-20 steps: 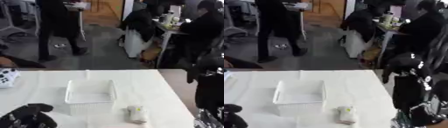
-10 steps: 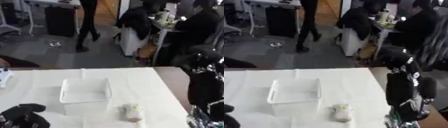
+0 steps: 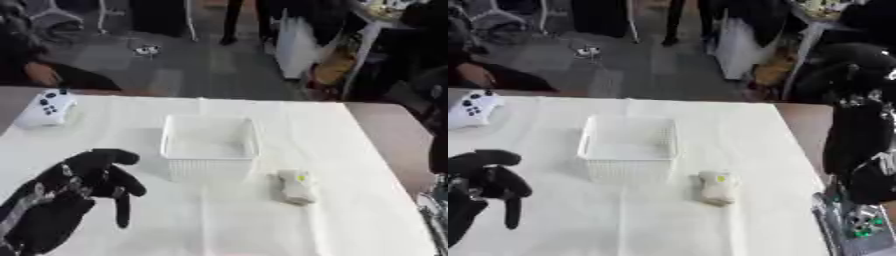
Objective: Pick up objects on the table and place them in the box.
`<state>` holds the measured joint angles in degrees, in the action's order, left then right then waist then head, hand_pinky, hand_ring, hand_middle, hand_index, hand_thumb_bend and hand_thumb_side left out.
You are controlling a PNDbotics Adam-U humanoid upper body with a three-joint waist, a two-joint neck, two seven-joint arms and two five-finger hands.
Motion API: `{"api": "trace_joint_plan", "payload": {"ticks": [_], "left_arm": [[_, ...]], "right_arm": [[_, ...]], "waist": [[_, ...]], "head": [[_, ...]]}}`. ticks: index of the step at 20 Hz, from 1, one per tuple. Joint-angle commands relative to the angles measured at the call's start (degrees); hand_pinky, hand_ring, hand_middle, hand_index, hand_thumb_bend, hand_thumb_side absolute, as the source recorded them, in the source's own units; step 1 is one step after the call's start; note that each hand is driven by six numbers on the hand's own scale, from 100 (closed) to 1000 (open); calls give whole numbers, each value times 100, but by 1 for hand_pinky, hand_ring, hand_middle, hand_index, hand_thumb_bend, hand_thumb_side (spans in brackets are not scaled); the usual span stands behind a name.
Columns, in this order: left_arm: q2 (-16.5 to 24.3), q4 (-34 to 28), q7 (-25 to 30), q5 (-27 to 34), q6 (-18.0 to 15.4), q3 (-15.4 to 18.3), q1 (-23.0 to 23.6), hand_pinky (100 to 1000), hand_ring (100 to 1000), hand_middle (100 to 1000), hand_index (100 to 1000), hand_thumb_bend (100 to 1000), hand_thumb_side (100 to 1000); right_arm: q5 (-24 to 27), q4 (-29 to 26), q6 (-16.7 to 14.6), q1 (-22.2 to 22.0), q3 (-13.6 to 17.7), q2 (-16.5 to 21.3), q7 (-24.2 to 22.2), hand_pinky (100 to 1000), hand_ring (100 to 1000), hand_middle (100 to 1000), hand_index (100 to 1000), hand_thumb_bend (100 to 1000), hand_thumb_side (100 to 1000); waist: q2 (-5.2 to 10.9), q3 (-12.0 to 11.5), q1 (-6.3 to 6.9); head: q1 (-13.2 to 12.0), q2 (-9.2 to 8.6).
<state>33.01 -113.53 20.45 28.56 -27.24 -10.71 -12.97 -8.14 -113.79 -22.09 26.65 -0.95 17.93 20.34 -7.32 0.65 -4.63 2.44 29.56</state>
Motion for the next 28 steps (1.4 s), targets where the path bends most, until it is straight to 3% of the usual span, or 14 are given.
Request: {"api": "trace_joint_plan", "payload": {"ticks": [1, 2, 3, 4, 5, 6, 7, 9, 10, 14, 18, 19, 20, 28], "left_arm": [[31, -106, -36, -20, 40, 13, 42, 345, 706, 847, 925, 530, 922], [24, -106, -50, -26, 73, 13, 116, 345, 706, 847, 925, 530, 922], [21, -106, -51, -30, 79, 10, 127, 345, 705, 846, 925, 530, 920], [15, -106, -58, -35, 93, 10, 162, 345, 706, 847, 925, 530, 921], [9, -106, -63, -39, 101, 9, 178, 345, 706, 846, 925, 530, 921], [8, -106, -67, -43, 109, 8, 195, 344, 706, 847, 926, 529, 925], [4, -106, -70, -46, 119, 4, 205, 344, 706, 847, 926, 529, 923], [5, -106, -72, -53, 133, -3, 228, 343, 706, 847, 926, 528, 926], [5, -106, -72, -57, 141, -9, 239, 342, 706, 847, 927, 526, 930], [-3, -106, -68, -71, 160, -24, 258, 342, 706, 848, 927, 525, 931], [-6, -106, -69, -76, 163, -27, 275, 342, 707, 848, 927, 524, 934], [-7, -106, -69, -78, 165, -28, 277, 342, 707, 848, 927, 512, 927], [-7, -106, -66, -78, 168, -34, 277, 341, 707, 848, 927, 523, 935], [-7, -106, -34, -57, 186, -64, 251, 342, 708, 849, 928, 522, 936]], "right_arm": [[-528, -24, 510, 73, 60, 381, 104, 483, 462, 705, 788, 518, 1000], [-792, 128, 754, 116, 24, 648, 27, 485, 460, 708, 791, 520, 1000], [-930, 92, 877, 140, 7, 649, 51, 476, 465, 690, 773, 500, 1000], [-1106, 261, 1080, 176, -47, 848, -26, 500, 452, 729, 813, 543, 1000], [-1228, 319, 1174, 228, -68, 893, -40, 493, 457, 717, 801, 491, 1000], [-1346, 477, 1296, 264, -111, 1005, -100, 505, 442, 740, 825, 557, 1000], [-1459, 695, 1422, 335, -159, 1099, -188, 501, 445, 736, 823, 550, 1000], [-1575, 1122, 1525, 472, -249, 1232, -278, 508, 435, 745, 833, 566, 1000], [-1660, 1419, 1610, 560, -302, 1322, -373, 561, 451, 779, 843, 586, 1000], [-2217, 2575, 1712, 1061, -467, 1534, -725, 625, 482, 820, 853, 629, 1000], [-2705, 3472, 1464, 1519, -594, 1596, -977, 689, 508, 856, 879, 659, 1000], [-2776, 3630, 1381, 1595, -607, 1596, -1020, 689, 508, 851, 879, 615, 1000], [-2861, 3796, 1283, 1695, -644, 1608, -1098, 699, 509, 871, 893, 674, 1000], [-3659, 4934, 487, 2435, -678, 1593, -1650, 773, 584, 873, 876, 701, 1000]], "waist": [[108, 21, 44], [141, 28, 43], [143, 29, 48], [166, 21, 42], [170, 23, 46], [183, 13, 40], [193, 0, 39], [206, -19, 32], [208, -27, 29], [211, -47, 28], [214, -63, 26], [214, -63, 27], [213, -71, 24], [207, -117, 8]], "head": [[-54, 114], [-41, 164], [-37, 173], [-25, 190], [-23, 200], [-15, 200], [-1, 200], [20, 206], [55, 263], [140, 407], [164, 483], [162, 492], [162, 507], [163, 512]]}}
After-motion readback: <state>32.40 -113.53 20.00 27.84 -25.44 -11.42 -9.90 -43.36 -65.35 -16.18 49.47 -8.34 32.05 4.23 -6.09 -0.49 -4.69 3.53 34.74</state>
